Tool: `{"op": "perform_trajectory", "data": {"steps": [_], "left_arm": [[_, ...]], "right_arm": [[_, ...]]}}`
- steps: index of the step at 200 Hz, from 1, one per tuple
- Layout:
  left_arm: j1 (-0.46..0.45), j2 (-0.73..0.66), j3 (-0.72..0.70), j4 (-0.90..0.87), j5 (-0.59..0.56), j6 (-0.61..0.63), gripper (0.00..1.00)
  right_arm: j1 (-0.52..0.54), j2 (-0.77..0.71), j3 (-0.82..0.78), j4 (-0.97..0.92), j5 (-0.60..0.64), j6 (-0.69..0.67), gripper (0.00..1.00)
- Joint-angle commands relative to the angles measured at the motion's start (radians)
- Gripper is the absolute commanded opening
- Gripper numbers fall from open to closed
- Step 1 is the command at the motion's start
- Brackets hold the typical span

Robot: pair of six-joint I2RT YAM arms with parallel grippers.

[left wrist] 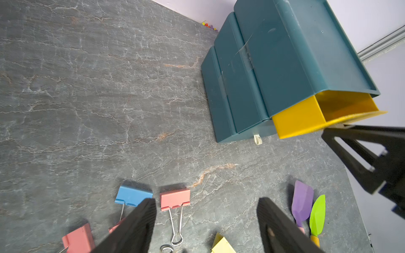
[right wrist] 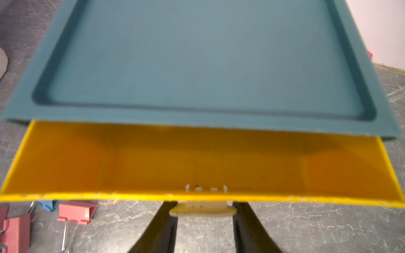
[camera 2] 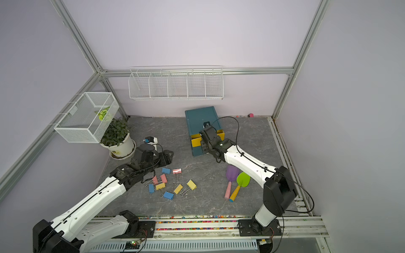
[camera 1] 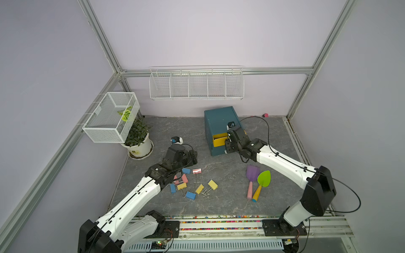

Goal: Put the binder clips in the drawer according to color
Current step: Open the drawer in the storage box.

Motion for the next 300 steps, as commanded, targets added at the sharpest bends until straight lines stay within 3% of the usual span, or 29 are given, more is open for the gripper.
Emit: {"op": "perform_trajectory", "data": {"steps": [1,94,198,231,300], "left_arm": [[-0.009,0.010,-0.016,0.011,0.009,-0.005,0.78],[-0.017,0.008,-0.027,0.009,0.023,-0.008,0.76],[-0.058,0.029,-0.031,0.027,0.046,0.020,0.72],[-0.096,0.044,-0.037,0.037,0.054,0.066,0.71],[-0.155,0.069,-0.064,0.055,0.117,0.190,0.72]], "right_arm": [[0.010,-0.070,-0.055,0.000,0.041,0.021,0.36],[0.077,-0.277,-0.199,-0.071,0.081,0.069,0.36],[0.103,-0.337,-0.282,-0.095,0.091,0.112,0.36],[0.104,-0.322,-0.280,-0.100,0.104,0.126,0.41],[0.104,-0.340,-0.282,-0.130,0.122,0.147,0.66]]}}
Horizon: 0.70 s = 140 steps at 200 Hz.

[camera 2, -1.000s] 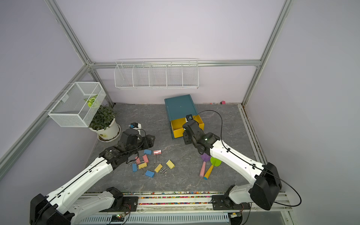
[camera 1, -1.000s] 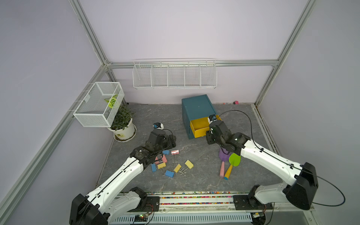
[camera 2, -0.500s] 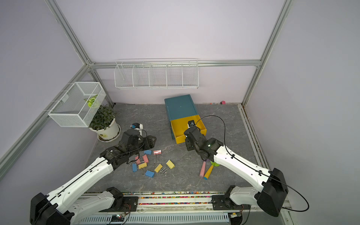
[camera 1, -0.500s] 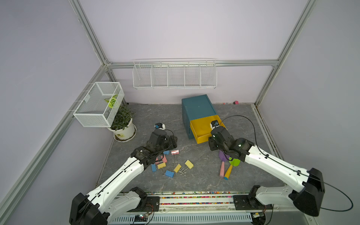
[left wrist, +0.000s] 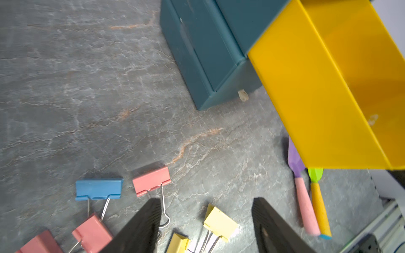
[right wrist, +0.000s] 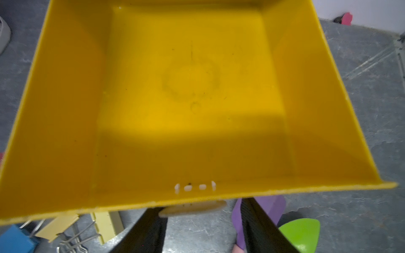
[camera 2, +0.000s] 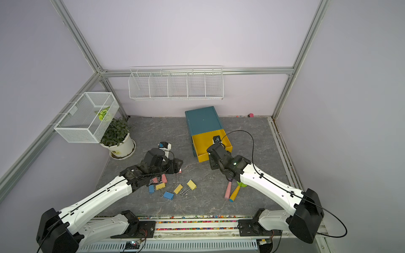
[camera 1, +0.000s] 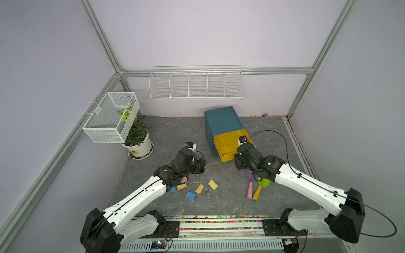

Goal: Put the binder clips in the drawer according to color
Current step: Open the drawer in the storage box, then pick up the binder clip at the center of the board.

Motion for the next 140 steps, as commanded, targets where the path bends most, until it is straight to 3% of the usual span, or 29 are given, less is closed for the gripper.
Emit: {"op": "perform_trajectory", "data": {"steps": [1,37,79,108,140], "left_arm": [[-0.025,0.007,-0.017,0.020,0.034,0.076,0.73],[-0.118,0.062,-0.011,0.014,0.030,0.161,0.73],[-0.257,0.230,-0.028,0.046,-0.042,0.233,0.72],[-0.312,0.354,-0.047,0.108,-0.051,0.227,0.96],[-0.331,0.361,-0.069,0.151,-0.056,0.217,0.98]], "right_arm": [[0.002,-0.026,-0.016,-0.021,0.039,0.020,0.67],[0.002,-0.105,-0.022,-0.074,0.041,0.026,0.76],[0.002,-0.255,-0.074,-0.114,0.032,0.034,0.83],[0.001,-0.340,-0.074,-0.171,0.016,0.048,0.88],[0.002,-0.386,-0.066,-0.211,0.010,0.056,0.90]]}}
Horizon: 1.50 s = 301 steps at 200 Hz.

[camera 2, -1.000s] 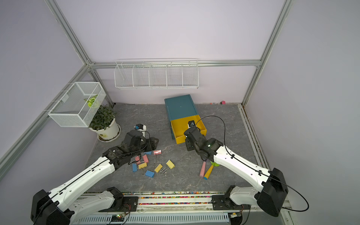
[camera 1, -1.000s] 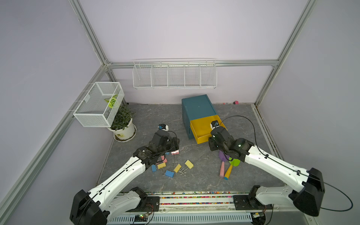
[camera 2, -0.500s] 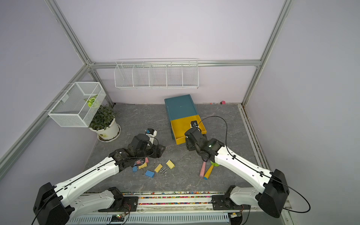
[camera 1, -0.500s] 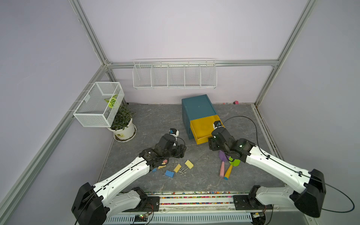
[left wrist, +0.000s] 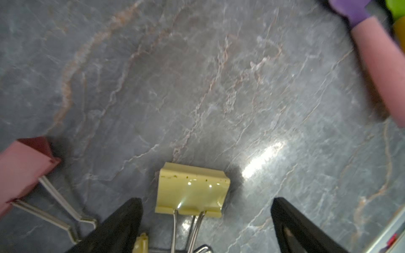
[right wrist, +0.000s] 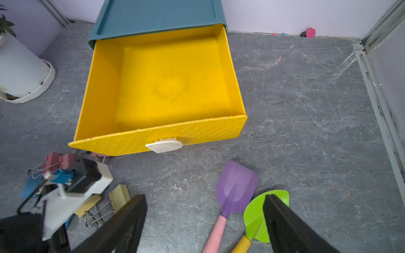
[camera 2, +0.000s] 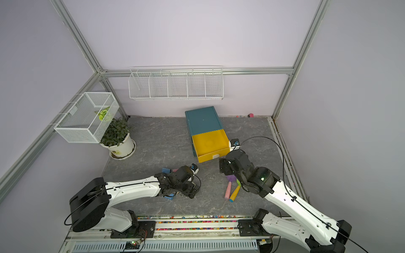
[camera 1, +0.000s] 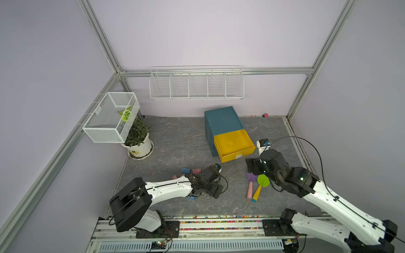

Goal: Put the binder clips in the drawer according to color
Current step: Pick up the binder clip at the center of the board, then place the binder clip in the drawer.

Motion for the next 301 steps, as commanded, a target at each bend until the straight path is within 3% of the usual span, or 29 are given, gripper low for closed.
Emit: {"op": "perform_trajectory", "data": {"steps": [1,86,110,128,153,186,202,219,253,279,301], "left_arm": [[-0.011,-0.011,-0.010,0.061,-0.023,0.009,0.98],[-0.020,0.108,0.024,0.053,-0.098,0.041,0.87],[-0.022,0.106,0.034,0.056,-0.108,0.045,0.80],[-0.032,0.093,0.032,0.054,-0.116,0.041,0.60],[-0.056,0.027,0.019,0.022,-0.174,0.010,0.50],[-0.057,-0.174,0.003,-0.067,-0.234,-0.048,0.47],[-0.058,-0.266,0.035,-0.165,-0.320,-0.118,0.46],[-0.058,-0.341,0.099,-0.247,-0.378,-0.144,0.46],[-0.036,-0.397,0.335,-0.320,-0.380,-0.150,0.46],[0.057,-0.280,0.572,-0.348,-0.240,-0.119,0.45],[0.074,-0.104,0.796,-0.377,-0.196,-0.049,0.45]], "right_arm": [[0.002,-0.027,-0.005,-0.060,-0.005,0.019,0.90],[0.002,-0.035,-0.032,-0.053,-0.004,0.035,0.89],[0.001,-0.034,-0.036,-0.056,-0.003,0.035,0.88],[0.002,-0.038,-0.038,-0.054,-0.001,0.038,0.86],[0.002,-0.044,-0.050,-0.045,-0.012,0.038,0.85],[0.002,-0.071,-0.054,-0.027,-0.055,0.021,0.83],[0.002,-0.091,-0.053,-0.026,-0.067,0.018,0.82],[0.002,-0.110,-0.045,-0.032,-0.075,0.012,0.81],[0.002,-0.146,-0.013,-0.051,-0.078,0.004,0.81],[0.002,-0.159,0.000,-0.057,-0.085,0.006,0.80],[0.002,-0.173,0.000,-0.058,-0.091,0.010,0.80]]}}
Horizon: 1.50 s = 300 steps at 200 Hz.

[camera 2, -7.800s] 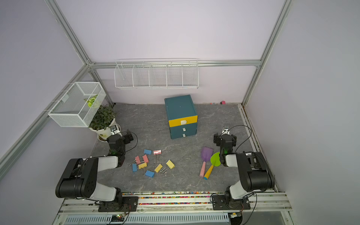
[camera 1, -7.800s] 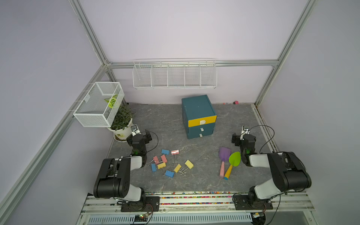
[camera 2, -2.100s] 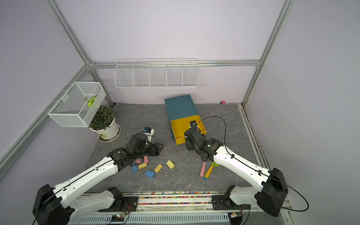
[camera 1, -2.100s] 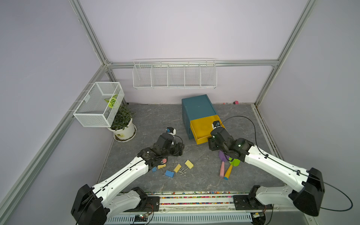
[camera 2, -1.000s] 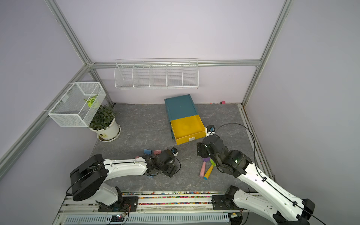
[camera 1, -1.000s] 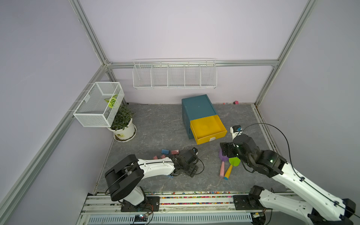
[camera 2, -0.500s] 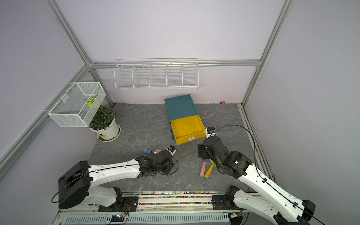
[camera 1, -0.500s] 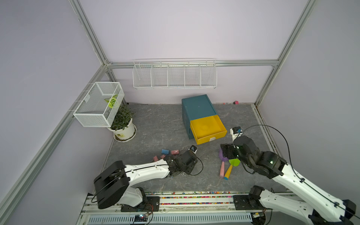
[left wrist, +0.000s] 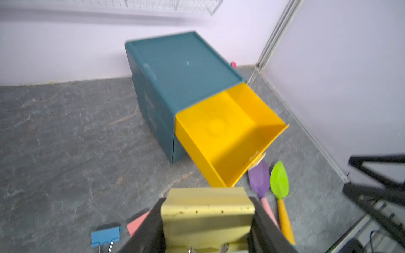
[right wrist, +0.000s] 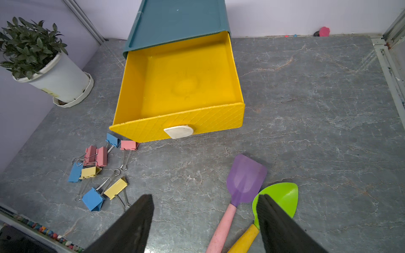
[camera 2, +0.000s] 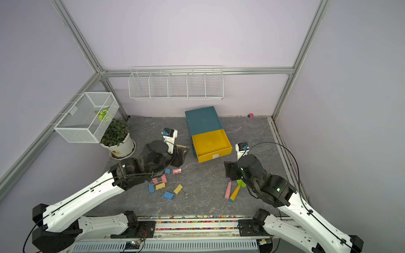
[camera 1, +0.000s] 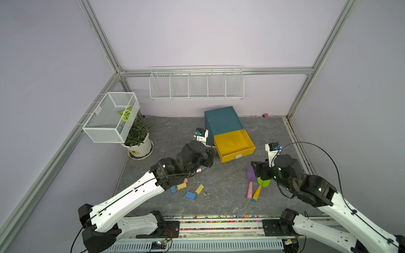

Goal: Put the binder clips in the drawer according to color
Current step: Place the binder clip in the drawer.

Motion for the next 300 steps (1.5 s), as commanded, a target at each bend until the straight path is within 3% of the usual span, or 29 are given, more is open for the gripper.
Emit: {"op": "perform_trajectory", "data": {"steps": [1,50,73,113,158,177,201,236,300], "left_arm": [[0.019,0.173,0.191,-0.064,0.085,0.066,0.45],[0.036,0.590,0.626,-0.169,0.094,0.157,0.46],[0.036,0.703,0.700,-0.173,0.024,0.196,0.47],[0.036,0.799,0.767,-0.180,0.013,0.257,0.47],[0.036,0.809,0.718,-0.188,0.039,0.261,0.55],[0.036,0.806,0.721,-0.192,0.051,0.258,0.79],[0.036,0.792,0.725,-0.198,0.044,0.244,0.89],[0.036,0.707,0.714,-0.214,-0.027,0.143,0.89],[0.048,0.466,0.458,-0.365,-0.106,-0.274,0.89]], "right_arm": [[0.002,-0.021,0.016,-0.017,-0.012,-0.008,0.80],[0.002,-0.063,0.005,-0.024,-0.021,-0.001,0.79],[0.002,-0.080,-0.002,-0.032,-0.022,0.000,0.79],[0.002,-0.081,-0.012,-0.034,-0.028,0.001,0.79],[0.002,-0.062,-0.018,-0.017,-0.037,0.000,0.79],[0.002,-0.047,-0.016,-0.014,-0.044,0.000,0.80],[0.002,-0.036,-0.010,-0.018,-0.046,-0.001,0.80],[0.002,-0.039,-0.006,-0.025,-0.044,-0.004,0.80],[0.002,-0.020,-0.004,-0.006,-0.086,-0.039,0.80]]}}
